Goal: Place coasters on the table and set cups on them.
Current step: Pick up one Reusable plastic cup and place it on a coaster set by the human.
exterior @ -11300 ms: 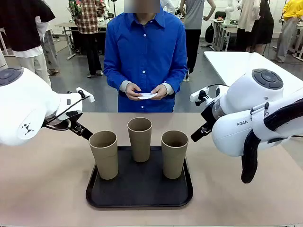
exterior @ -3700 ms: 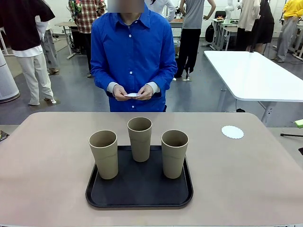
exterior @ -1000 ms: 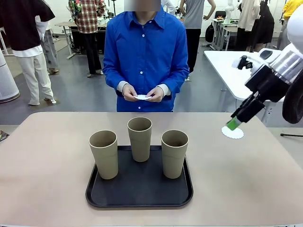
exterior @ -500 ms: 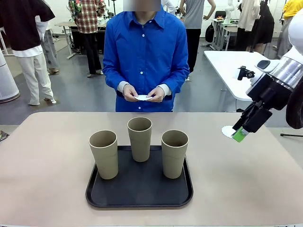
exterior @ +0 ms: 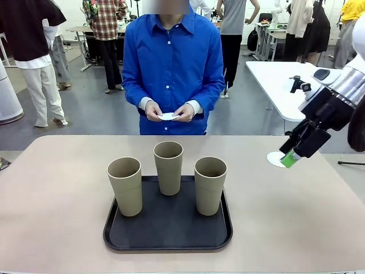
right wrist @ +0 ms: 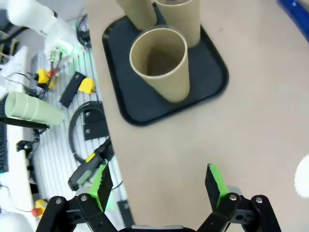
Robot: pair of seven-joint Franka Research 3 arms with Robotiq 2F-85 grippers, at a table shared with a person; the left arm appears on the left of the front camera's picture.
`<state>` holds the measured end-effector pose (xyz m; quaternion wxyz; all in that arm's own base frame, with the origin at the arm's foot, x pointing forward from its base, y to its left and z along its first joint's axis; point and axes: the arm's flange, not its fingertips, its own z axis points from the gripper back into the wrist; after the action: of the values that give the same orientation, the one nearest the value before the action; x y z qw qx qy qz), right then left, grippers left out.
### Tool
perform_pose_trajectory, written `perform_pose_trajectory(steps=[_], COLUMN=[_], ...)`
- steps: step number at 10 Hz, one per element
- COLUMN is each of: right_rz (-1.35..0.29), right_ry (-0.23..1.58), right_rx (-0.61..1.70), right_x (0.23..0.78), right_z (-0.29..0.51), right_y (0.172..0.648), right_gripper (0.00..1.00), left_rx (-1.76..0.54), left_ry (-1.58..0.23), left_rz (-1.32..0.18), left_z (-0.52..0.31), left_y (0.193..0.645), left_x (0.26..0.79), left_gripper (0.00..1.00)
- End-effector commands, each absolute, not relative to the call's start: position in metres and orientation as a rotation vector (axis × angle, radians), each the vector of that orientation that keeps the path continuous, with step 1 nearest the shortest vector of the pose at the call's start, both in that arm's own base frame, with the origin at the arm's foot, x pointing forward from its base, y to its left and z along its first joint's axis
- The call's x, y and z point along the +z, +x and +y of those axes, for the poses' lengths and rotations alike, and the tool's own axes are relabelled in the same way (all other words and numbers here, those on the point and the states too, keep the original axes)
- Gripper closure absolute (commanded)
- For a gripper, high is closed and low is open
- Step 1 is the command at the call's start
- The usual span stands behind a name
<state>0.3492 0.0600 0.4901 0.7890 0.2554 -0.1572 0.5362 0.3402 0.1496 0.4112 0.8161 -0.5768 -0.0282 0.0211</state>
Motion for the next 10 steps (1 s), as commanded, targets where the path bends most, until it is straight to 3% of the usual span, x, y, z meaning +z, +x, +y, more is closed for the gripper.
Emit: perform_pose_trajectory(steps=[1, 3, 6, 10], right_rz=[-0.572, -0.737, -0.912, -0.872], right_ry=[0.692, 0.804, 0.816, 0.957], right_rx=[1.348, 1.393, 1.407, 1.304], right_x=[0.454, 0.424, 0.378, 0.324], right_z=[0.056, 0.049, 0.047, 0.054], right_y=[0.358, 0.368, 0.379, 0.385], right_gripper=[0.0, 0.0, 0.0, 0.0], left_rx=[0.042, 0.042, 0.042, 0.042], left_ry=[-1.239, -1.239, -1.239, -1.239], left_rz=[-0.064, -0.064, -0.064, -0.064], left_z=[0.151, 0.151, 0.151, 0.151], left_y=[0.339, 0.339, 0.339, 0.339], left_x=[0.413, 0.413, 0.413, 0.413], left_gripper=[0.0, 0.0, 0.0, 0.0])
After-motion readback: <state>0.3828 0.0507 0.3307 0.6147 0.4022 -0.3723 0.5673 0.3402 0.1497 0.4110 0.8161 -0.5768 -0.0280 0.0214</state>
